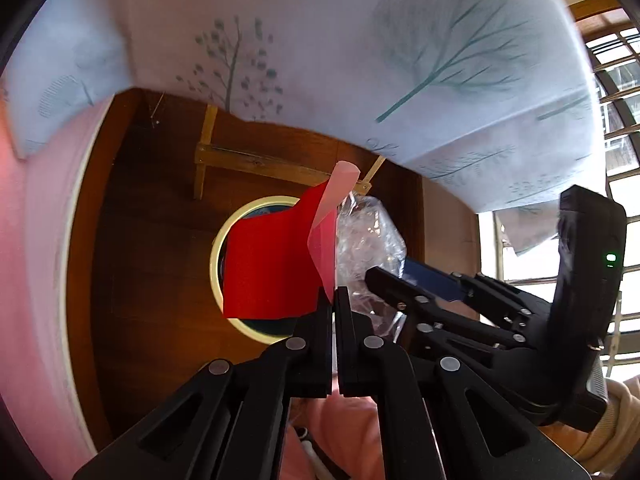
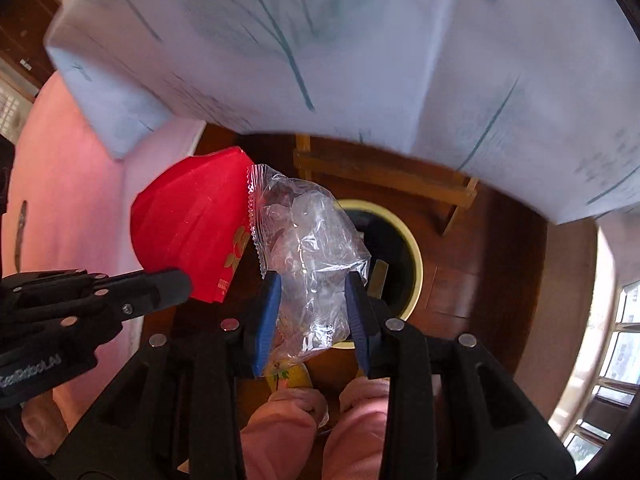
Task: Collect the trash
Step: 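Open both tools to drop the red card and plastic bag into the bin, then raise both tools back toward the table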
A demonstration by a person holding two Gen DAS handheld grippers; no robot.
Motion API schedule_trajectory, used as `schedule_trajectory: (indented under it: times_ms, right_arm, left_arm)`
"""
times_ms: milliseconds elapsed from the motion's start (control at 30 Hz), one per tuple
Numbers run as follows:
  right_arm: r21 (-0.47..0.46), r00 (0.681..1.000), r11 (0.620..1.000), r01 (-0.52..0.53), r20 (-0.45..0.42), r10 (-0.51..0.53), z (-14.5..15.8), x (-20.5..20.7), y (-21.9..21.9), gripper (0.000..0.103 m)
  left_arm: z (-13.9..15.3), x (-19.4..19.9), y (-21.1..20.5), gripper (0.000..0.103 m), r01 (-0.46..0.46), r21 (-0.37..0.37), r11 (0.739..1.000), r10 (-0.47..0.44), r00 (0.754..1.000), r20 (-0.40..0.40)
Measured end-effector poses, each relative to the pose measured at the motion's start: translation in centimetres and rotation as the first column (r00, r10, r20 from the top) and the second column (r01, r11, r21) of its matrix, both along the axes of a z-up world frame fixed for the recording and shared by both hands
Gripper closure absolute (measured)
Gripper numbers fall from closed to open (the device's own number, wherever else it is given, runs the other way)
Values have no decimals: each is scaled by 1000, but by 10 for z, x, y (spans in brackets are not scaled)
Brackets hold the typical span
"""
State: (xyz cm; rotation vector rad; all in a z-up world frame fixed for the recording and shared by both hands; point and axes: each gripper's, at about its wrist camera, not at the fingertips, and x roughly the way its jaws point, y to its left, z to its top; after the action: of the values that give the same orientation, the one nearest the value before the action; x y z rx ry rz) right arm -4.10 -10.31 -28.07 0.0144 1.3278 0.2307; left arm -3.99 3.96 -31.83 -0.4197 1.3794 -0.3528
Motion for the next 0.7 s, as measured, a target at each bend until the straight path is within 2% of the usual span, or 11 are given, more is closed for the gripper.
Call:
schedule_trajectory:
  times_ms: [133, 233, 267, 300, 333, 367, 500, 600, 700]
  right_arm:
    - [-7, 998, 999, 47, -45, -48, -62, 8, -14, 73]
    - [3, 994, 998, 68, -81, -68, -95, 11, -21, 73]
    - [2, 993, 997, 74, -92, -74, -105, 13, -23, 71]
    - [1, 992, 997, 79, -103, -78, -112, 13, -25, 70]
    - [2, 991, 997, 83, -110, -82, -117, 14, -26, 69]
    - [1, 990, 996, 87, -112, -86, -121, 15, -27, 68]
    - [2, 986, 994, 113, -124, -112, -129, 16, -30, 57]
    - [5, 983, 991, 130, -129, -128, -126, 14, -33, 57]
    - [10, 983, 990, 142, -122, -140, -112, 12, -33, 57]
  left_arm:
    - [-46, 9, -9, 102, -3, 22, 1000, 3, 1000, 14]
    - [-75, 15, -13, 99, -8, 57, 998, 8, 1000, 2]
    - [-85, 17, -13, 87, -13, 63, 998, 13, 1000, -10]
    - [-91, 18, -10, 57, -15, 68, 998, 16, 1000, -21]
    - [-98, 20, -9, 37, -16, 76, 997, 19, 999, -34]
    - [-103, 21, -8, 11, -20, 78, 997, 23, 999, -42]
    - [-113, 22, 0, 10, -45, 99, 994, 50, 998, -46]
    - [-106, 20, 4, 10, -56, 98, 994, 60, 997, -39]
    - [-82, 15, 10, 10, -59, 93, 994, 61, 998, -14]
